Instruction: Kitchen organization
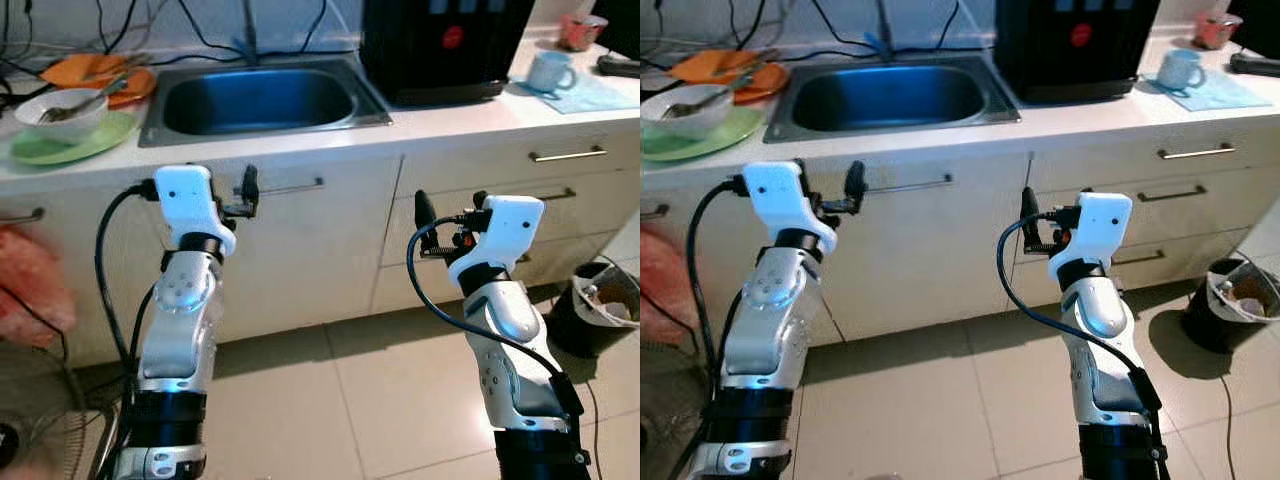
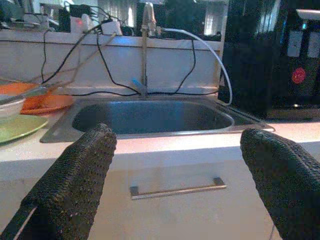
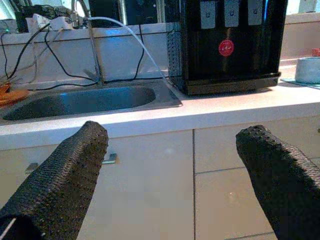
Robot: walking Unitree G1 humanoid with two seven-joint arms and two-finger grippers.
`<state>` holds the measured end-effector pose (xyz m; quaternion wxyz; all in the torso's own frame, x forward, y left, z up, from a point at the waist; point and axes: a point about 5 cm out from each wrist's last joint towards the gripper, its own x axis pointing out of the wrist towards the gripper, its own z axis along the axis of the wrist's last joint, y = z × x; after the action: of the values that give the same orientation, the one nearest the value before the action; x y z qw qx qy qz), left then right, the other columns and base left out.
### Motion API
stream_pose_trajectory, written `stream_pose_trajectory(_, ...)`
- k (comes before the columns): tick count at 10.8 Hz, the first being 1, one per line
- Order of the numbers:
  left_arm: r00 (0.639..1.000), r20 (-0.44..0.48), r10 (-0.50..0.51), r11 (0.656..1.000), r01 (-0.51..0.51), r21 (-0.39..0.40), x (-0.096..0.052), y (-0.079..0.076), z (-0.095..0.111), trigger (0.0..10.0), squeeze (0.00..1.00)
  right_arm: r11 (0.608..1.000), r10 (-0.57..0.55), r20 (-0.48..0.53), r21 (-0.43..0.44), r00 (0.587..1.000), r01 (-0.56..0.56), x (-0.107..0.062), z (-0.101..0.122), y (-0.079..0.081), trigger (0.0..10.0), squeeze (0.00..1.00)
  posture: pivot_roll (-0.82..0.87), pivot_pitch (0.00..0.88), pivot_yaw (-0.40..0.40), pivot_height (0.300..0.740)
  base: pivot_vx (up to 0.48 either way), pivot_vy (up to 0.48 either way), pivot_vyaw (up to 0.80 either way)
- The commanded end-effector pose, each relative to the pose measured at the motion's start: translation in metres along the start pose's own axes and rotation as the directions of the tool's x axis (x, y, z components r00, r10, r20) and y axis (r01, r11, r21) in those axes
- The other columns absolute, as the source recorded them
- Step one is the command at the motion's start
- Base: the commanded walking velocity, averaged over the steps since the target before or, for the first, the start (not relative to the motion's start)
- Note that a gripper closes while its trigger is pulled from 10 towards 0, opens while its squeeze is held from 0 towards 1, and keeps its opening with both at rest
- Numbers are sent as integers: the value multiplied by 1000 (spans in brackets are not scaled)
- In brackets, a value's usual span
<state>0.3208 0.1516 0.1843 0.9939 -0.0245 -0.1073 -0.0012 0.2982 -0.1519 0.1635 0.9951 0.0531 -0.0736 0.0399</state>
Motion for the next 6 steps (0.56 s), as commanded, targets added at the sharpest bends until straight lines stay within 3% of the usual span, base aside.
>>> stream_pose_trajectory(1,1000,14,4,1000,-4,-5,2,-2,4,10000,0,1000,7,16,2,1000,-7,1,4,-1,10000,0,79,0,34,740,439,0,0)
stream_pose_trajectory(3,1000,9,10,1000,-10,-10,3,-4,2,10000,0,1000,7,17,-2,1000,-7,-1,4,-1,10000,0,69,0,33,740,424,0,0)
stream_pose_trajectory(6,997,59,57,998,-59,26,5,2,12,10000,0,998,65,75,-14,995,-64,-1,21,8,10000,0,69,0,32,740,400,263,0)
